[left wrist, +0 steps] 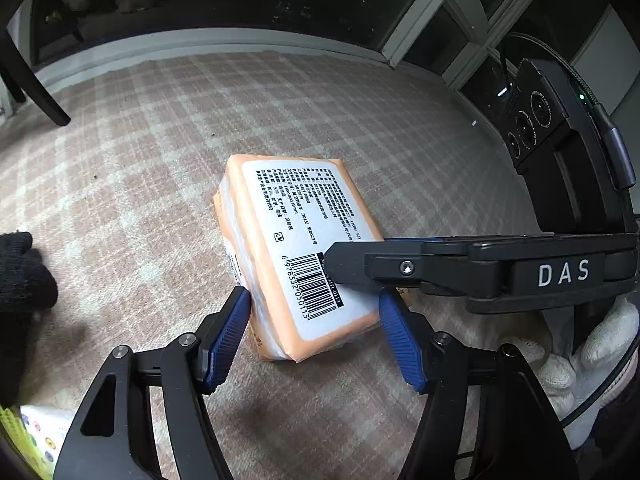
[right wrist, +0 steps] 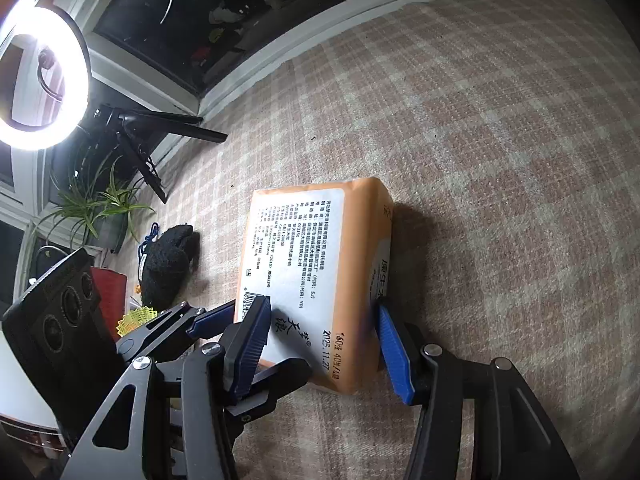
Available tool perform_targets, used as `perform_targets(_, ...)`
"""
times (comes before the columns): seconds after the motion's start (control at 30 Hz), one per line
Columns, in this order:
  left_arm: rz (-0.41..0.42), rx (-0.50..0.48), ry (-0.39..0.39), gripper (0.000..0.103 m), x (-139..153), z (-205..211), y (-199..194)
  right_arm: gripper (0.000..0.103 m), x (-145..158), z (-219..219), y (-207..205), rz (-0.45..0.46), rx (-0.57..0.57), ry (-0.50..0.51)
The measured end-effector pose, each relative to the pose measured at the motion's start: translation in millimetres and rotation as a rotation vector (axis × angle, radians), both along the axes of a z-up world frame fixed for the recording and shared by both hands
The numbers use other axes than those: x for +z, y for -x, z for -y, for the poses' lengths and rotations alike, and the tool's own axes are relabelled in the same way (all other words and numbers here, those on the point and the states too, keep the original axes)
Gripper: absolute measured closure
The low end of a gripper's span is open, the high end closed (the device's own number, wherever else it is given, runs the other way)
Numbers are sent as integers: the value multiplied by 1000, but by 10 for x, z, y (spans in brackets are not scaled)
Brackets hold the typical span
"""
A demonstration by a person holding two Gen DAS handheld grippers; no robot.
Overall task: Organize soft objects
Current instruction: 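Lift the tissue pack with the right tool and carry it over the box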
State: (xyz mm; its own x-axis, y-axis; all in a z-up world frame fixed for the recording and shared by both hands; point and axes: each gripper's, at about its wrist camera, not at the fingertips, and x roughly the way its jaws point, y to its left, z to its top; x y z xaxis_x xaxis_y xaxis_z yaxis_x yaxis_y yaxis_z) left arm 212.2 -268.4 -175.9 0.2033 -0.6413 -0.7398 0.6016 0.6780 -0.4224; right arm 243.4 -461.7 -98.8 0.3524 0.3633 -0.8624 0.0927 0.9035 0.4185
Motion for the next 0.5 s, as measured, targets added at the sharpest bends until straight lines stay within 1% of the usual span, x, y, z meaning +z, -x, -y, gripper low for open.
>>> perform_targets(0.17,22,-1,-9,38,98,-72,111,53,119,-86,62,27,4,13)
perform_targets(0.27,28,11,8,38,194,-159,177,53,226,-180,106,47,17,13)
perform_targets(0.4,35,43,34,39,345,-346,249,53,390,-382,148,82,53,25)
perform_targets(0.5,65,70,39,39,474,-509,319,53,517,-580,173,110,87,25)
